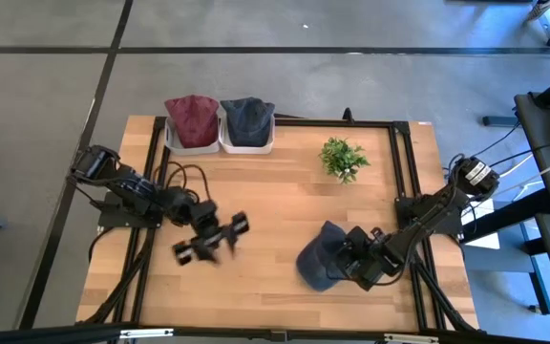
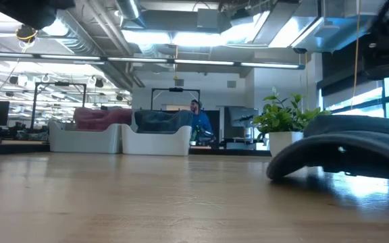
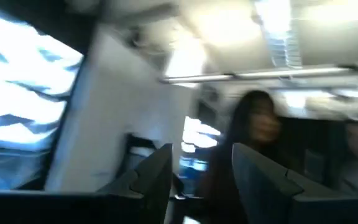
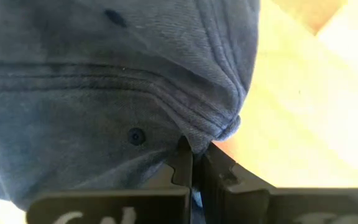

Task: Pick & Place hat
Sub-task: Put the black cap into the white bin

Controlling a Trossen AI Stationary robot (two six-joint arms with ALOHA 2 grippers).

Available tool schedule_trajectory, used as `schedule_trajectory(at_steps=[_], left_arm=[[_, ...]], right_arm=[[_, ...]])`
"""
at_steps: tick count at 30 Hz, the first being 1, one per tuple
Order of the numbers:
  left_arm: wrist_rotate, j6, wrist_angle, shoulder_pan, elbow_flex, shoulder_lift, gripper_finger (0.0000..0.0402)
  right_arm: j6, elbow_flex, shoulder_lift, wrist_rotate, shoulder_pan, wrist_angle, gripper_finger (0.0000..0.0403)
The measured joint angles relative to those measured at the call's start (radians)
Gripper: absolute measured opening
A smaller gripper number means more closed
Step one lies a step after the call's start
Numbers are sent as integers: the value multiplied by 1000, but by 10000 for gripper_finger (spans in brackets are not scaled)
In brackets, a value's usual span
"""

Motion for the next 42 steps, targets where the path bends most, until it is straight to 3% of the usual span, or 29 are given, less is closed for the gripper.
schedule_trajectory(at_steps=[2,3,7,12,22,35,39,42], left_arm=[[129,1,-16,-12,2,-20,160],[147,0,-13,-25,1,-25,159],[69,36,-31,-57,1,-25,161],[48,45,-79,-62,1,-25,159],[0,139,-156,-46,1,-25,159],[-43,200,-267,-34,1,-55,161],[-97,217,-356,-32,1,-88,160],[-208,248,-421,-7,1,-110,159]], right_arm=[[-37,1,0,1,-17,11,10],[-65,1,0,1,-26,21,10],[-213,8,-1,10,-66,56,10],[-442,48,-2,28,-139,58,10],[-953,257,-3,89,-301,69,10],[-1175,395,-3,151,-326,77,10],[-1215,395,-3,121,-326,77,10],[-1287,395,-4,64,-326,91,10]])
